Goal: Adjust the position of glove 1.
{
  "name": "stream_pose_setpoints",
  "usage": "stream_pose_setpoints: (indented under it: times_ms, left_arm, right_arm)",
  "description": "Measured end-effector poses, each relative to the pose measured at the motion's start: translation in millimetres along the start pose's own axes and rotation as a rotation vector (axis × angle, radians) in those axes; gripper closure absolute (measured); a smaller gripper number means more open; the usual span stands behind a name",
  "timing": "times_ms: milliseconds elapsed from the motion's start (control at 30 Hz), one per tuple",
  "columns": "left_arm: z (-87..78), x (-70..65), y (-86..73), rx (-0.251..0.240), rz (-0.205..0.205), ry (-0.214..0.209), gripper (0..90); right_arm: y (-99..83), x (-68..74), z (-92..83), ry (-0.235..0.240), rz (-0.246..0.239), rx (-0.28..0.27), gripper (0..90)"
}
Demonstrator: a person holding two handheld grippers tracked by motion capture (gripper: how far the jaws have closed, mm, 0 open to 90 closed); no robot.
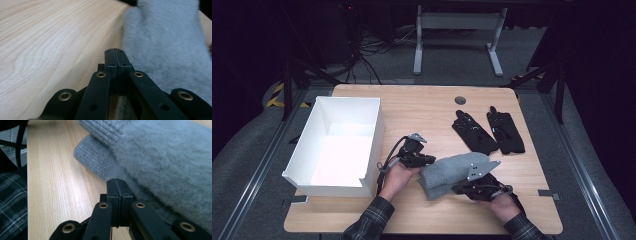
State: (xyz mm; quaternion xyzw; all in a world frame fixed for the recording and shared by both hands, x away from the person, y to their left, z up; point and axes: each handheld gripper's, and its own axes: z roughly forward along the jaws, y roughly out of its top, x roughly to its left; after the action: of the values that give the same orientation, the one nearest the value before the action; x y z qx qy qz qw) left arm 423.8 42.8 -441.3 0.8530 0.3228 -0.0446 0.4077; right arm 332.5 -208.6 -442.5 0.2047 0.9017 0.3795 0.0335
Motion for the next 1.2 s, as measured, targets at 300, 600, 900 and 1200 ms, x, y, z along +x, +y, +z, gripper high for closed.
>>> stream_pose_setpoints:
  times_ms: [300,600,900,1200]
  left_arm:
    - [-0.2,-28.3,-6.0,0.017,0.068,-0.057,90.0]
    - [5.5,-47.8,-11.5,0.038,0.126,-0.05,84.1]
    - [-0.5,-46.3,5.7,-0.041,0.139,-0.021,55.1]
    - [21.1,-58.1,14.0,-0.037,0.153,-0.028,31.0]
  right_arm:
    - [-14.4,-4.8,-10.8,-0.025,0.028,0.016,90.0]
    - [-32.3,-8.4,-27.6,-0.048,0.059,0.033,90.0]
    - [-47.3,-13.6,-44.4,-0.084,0.088,0.012,76.5]
    - [-62.4,-25.6,-53.9,-0.129,0.156,-0.041,55.8]
